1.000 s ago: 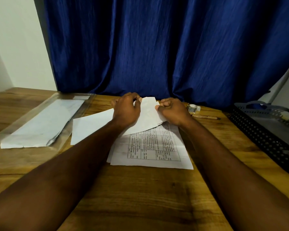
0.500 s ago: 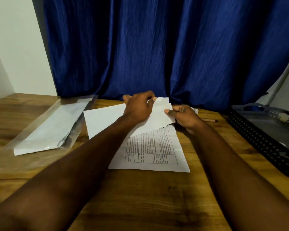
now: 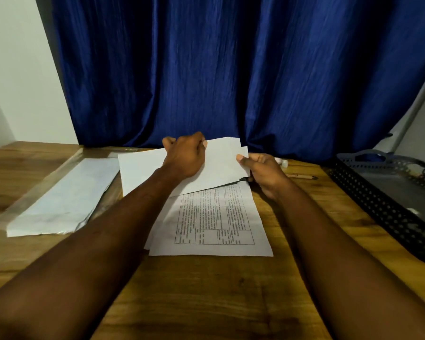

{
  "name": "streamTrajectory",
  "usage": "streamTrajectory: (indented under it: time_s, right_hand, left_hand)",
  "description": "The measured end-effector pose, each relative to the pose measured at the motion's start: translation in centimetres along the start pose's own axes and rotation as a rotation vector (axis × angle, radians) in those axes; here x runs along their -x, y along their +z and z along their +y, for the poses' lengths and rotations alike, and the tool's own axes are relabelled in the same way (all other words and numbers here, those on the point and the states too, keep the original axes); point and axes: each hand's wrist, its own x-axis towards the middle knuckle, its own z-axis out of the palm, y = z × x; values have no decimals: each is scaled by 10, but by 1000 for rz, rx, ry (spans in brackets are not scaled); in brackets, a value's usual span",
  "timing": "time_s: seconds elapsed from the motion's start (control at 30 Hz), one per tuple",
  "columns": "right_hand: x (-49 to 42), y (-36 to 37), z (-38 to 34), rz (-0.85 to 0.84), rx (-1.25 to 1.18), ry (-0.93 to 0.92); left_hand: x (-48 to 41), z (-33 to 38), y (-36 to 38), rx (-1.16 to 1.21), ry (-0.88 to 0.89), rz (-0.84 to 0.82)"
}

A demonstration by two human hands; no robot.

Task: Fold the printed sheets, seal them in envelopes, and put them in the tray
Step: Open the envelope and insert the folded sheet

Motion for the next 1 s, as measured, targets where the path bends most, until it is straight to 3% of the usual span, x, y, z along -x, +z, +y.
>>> streamTrajectory:
  time_s: [0.2,0.53,0.73,1.0]
  right_hand:
    - [10,16,-6,-135,48,85]
    - [7,16,-8,10,58,75]
    - [6,23,1,-21,162,84]
    - [16,29,-2,-50,43,50]
  left_hand:
    - [-2,7,2,-11,5,-44]
    - [12,1,3,28,-52,23]
    - [12,1,0,24,-61,81]
    - [13,4,1,31,-26,80]
